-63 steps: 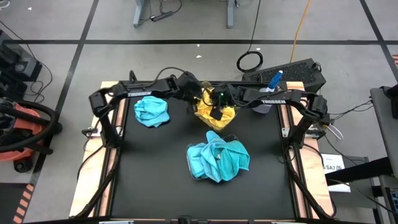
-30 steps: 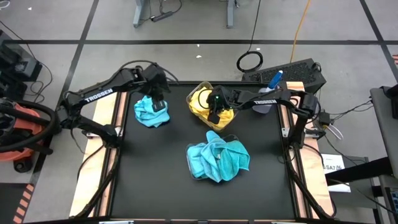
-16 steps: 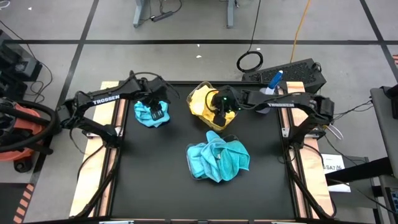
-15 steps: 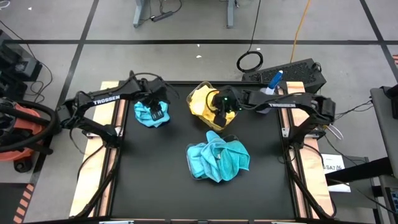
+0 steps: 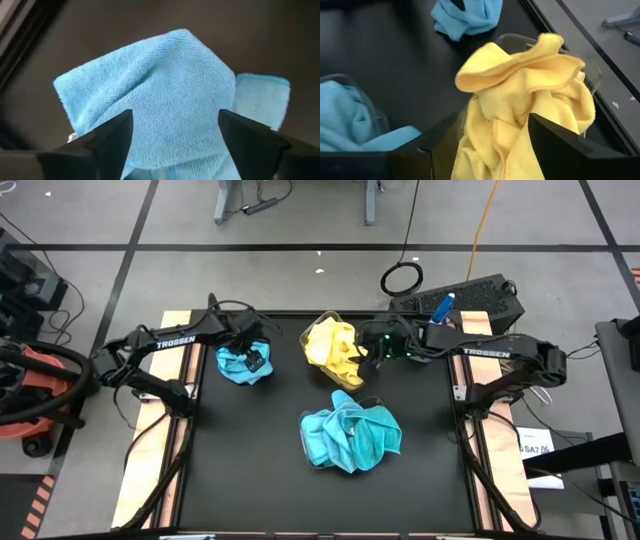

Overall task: Sort microfiber towel by color & place in baskets
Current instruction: Put the blue microfiber cloth into the bottom transparent bin

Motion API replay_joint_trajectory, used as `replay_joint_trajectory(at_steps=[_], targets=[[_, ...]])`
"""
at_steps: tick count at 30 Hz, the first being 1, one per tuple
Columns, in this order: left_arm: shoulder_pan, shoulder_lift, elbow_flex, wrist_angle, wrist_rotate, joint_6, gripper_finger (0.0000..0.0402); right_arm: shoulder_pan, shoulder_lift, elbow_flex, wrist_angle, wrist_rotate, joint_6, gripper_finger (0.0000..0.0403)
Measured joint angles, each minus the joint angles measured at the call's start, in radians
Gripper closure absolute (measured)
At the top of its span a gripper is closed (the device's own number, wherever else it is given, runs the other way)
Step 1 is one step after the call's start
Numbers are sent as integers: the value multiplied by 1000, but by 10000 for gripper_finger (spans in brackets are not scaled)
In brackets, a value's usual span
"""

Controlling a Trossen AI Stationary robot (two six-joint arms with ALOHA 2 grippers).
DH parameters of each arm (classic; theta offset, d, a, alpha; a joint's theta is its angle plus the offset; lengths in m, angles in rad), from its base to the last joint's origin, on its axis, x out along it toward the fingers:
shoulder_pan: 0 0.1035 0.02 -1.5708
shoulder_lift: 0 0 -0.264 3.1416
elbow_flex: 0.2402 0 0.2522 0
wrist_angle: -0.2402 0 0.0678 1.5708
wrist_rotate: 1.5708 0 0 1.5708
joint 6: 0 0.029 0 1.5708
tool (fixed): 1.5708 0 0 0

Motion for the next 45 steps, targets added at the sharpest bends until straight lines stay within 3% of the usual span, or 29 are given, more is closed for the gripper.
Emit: replay_joint_trajectory(at_steps=[9,14,18,25,26,32,45], targets=[[44,53,-93,75,5,-60,64,63,-83,0,-52,0,25,188],[53,105,-141,138,76,-67,61,108,-109,0,-82,1,42,189],[45,136,-145,152,118,-44,119,141,-118,1,-101,4,59,189],[18,141,-146,159,208,31,358,191,-129,1,-140,7,91,189],[14,140,-146,161,218,34,376,198,-130,1,-146,8,96,189],[-32,86,-130,121,237,29,382,246,-137,1,-193,10,126,189],[-275,-260,39,11,234,-66,386,360,-153,1,-249,32,149,189]])
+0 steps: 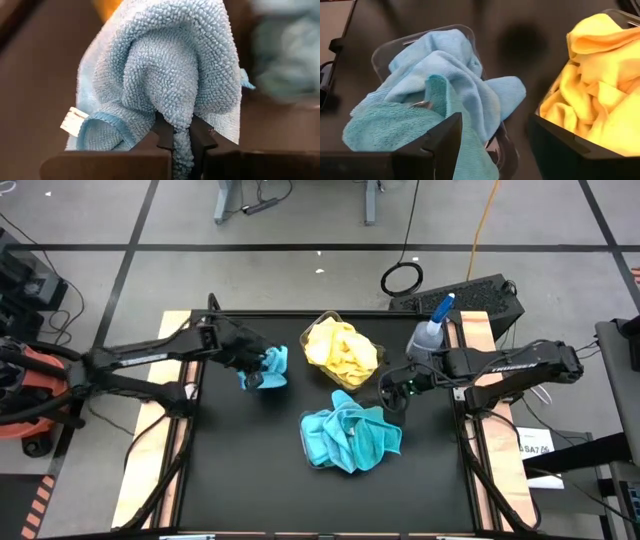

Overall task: Sort microfiber towel by color & place in baskets
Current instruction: Put the blue microfiber cloth into the bottom transparent bin

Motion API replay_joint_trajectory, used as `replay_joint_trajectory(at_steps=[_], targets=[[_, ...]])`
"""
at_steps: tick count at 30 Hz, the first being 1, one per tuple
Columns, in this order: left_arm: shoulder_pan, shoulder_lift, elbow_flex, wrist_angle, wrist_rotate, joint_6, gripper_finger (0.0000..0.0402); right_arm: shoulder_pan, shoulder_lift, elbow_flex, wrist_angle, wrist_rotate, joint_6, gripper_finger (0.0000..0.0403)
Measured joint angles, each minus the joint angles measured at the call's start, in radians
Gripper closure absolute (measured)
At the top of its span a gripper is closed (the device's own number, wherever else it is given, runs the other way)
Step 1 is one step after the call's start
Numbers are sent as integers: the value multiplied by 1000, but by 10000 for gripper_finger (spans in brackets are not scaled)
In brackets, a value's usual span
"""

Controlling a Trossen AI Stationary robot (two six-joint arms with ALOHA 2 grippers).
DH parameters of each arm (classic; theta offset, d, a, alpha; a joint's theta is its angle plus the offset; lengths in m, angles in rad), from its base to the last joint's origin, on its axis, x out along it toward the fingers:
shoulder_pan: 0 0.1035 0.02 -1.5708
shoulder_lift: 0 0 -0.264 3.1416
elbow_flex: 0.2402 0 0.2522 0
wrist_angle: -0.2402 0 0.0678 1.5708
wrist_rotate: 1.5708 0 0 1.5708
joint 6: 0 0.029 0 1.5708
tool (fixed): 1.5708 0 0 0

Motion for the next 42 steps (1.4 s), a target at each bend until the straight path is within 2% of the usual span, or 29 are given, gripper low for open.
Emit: replay_joint_trajectory(at_steps=[5,10,17,22,31,37,42], targets=[[-112,-74,78,42,9,-15,386,33,0,0,1,3,0,189],[-234,-78,104,211,65,-36,386,60,0,0,2,4,3,189],[-371,-6,105,447,77,-60,386,95,0,0,-10,4,36,189],[-432,104,105,578,126,-72,386,128,0,0,-33,42,62,189],[-451,355,105,826,270,-114,386,187,0,0,-73,83,123,189],[-405,492,105,889,294,-114,386,233,0,0,-71,138,148,189],[-354,594,105,890,244,-114,387,273,5,0,19,189,125,189]])
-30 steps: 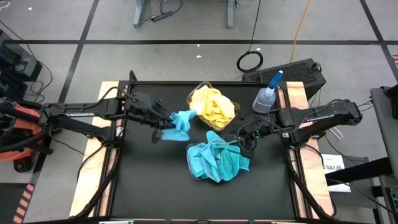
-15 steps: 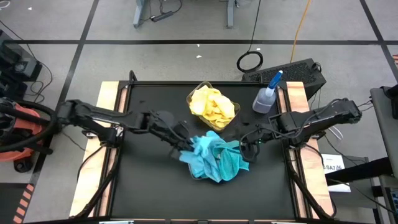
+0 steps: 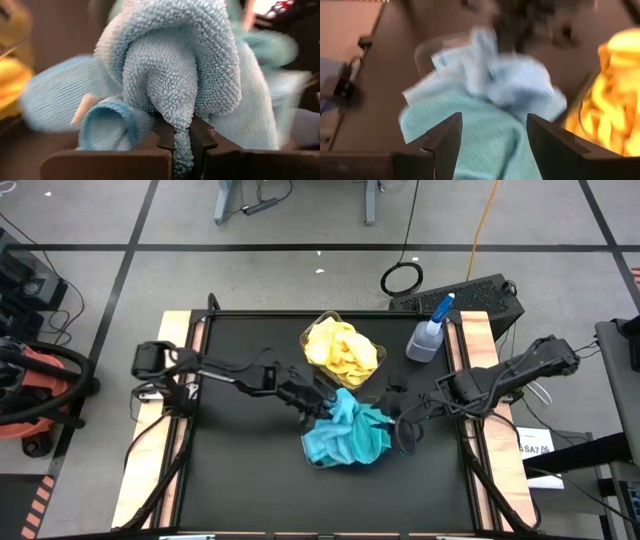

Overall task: Sort microfiber towel by color & place in baskets
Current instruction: Put the blue microfiber cloth into the bottom transparent bin

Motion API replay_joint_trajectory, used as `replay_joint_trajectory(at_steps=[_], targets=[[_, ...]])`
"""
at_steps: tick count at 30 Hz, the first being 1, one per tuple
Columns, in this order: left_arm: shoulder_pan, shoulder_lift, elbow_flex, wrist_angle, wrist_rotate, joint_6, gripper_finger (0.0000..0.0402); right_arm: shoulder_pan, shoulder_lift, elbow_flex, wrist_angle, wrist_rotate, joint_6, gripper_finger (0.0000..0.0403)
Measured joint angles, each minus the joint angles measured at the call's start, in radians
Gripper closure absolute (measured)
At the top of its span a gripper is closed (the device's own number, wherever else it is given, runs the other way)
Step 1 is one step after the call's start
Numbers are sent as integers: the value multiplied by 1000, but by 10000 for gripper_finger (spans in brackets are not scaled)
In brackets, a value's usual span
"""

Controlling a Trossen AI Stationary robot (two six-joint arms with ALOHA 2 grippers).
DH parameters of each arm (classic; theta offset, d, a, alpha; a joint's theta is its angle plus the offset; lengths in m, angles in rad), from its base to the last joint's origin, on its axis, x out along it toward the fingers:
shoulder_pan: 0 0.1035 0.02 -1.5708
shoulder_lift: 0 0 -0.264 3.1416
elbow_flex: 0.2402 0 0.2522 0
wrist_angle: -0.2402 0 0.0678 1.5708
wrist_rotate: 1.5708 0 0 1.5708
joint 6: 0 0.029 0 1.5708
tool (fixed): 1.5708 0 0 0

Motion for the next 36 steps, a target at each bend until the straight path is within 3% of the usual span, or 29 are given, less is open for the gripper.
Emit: replay_joint_trajectory(at_steps=[9,16,23,27,31,36], targets=[[15,110,7,32,-3,9,373,28,90,0,125,117,-71,189],[0,118,5,35,-47,52,367,22,246,0,188,126,-123,189],[-13,119,3,38,-56,65,365,-12,371,0,205,228,-138,189],[-17,119,3,34,-56,86,364,-31,428,0,251,215,-162,189],[-19,109,7,16,-55,96,361,-51,477,1,284,137,-175,189],[-30,68,46,-131,-87,176,318,-57,510,4,283,105,-158,189]])
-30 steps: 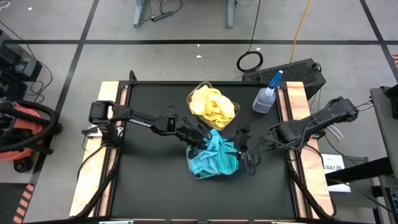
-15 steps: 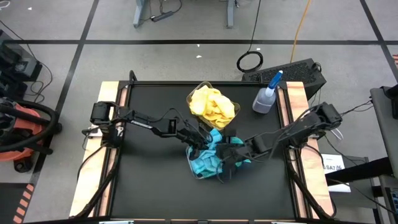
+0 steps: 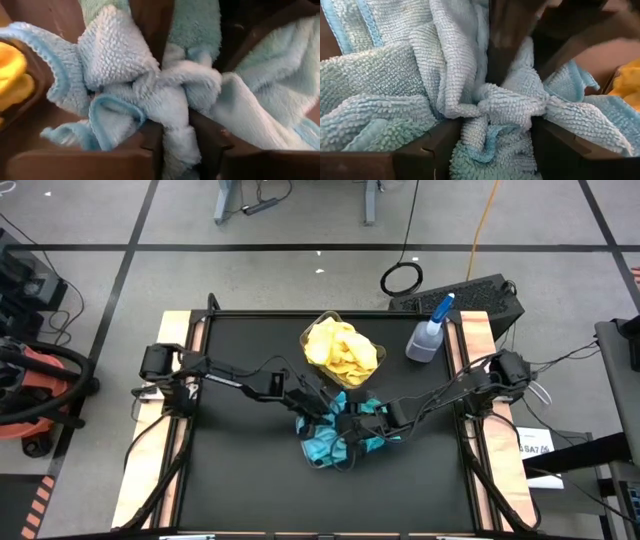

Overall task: Sort microfiber towel by color & place in baskets
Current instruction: Put the blue microfiber cloth into the bottom transparent bin

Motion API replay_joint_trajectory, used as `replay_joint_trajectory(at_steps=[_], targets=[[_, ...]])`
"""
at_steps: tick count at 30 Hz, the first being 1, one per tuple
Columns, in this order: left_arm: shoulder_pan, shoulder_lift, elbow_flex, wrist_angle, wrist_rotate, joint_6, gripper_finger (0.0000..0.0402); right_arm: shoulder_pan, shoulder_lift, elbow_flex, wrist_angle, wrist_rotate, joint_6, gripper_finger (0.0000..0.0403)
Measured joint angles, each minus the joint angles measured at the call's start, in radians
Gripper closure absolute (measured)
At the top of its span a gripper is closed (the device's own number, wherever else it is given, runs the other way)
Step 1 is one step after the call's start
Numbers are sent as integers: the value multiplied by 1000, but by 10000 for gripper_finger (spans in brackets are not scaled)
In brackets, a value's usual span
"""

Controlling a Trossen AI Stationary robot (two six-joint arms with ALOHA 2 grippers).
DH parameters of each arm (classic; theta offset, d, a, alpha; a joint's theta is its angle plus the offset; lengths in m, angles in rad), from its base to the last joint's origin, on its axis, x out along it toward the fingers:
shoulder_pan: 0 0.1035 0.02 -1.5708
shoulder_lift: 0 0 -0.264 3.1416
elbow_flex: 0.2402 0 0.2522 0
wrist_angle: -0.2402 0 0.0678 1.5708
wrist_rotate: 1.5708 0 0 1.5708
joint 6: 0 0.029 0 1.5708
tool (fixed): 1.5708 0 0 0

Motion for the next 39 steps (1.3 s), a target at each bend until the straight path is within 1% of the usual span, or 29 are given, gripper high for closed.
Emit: replay_joint_trajectory(at_steps=[4,6,8,11,13,19,24,29,33,39], targets=[[-13,-44,53,-135,-49,74,258,0,3,-1,-5,-7,11,189],[-16,-63,71,-196,-55,100,229,0,3,-1,-4,-12,20,189],[-18,-82,97,-222,-55,114,203,0,4,-2,-5,-15,26,189],[-18,-129,134,-296,-53,116,173,0,9,-2,-3,-17,33,189],[-18,-158,157,-351,-53,123,160,-3,13,-3,-3,-32,40,189],[-26,-265,217,-490,-52,122,150,-32,36,-1,4,-116,91,189],[-51,-363,245,-577,-55,114,150,-47,37,-1,-2,-156,123,189],[-76,-466,245,-663,-108,114,149,-53,32,-2,-19,-169,117,189],[-91,-544,245,-706,-129,112,149,-51,-22,0,-50,-185,111,186],[-103,-634,245,-769,-180,88,149,-33,-170,32,-114,-187,100,178]])
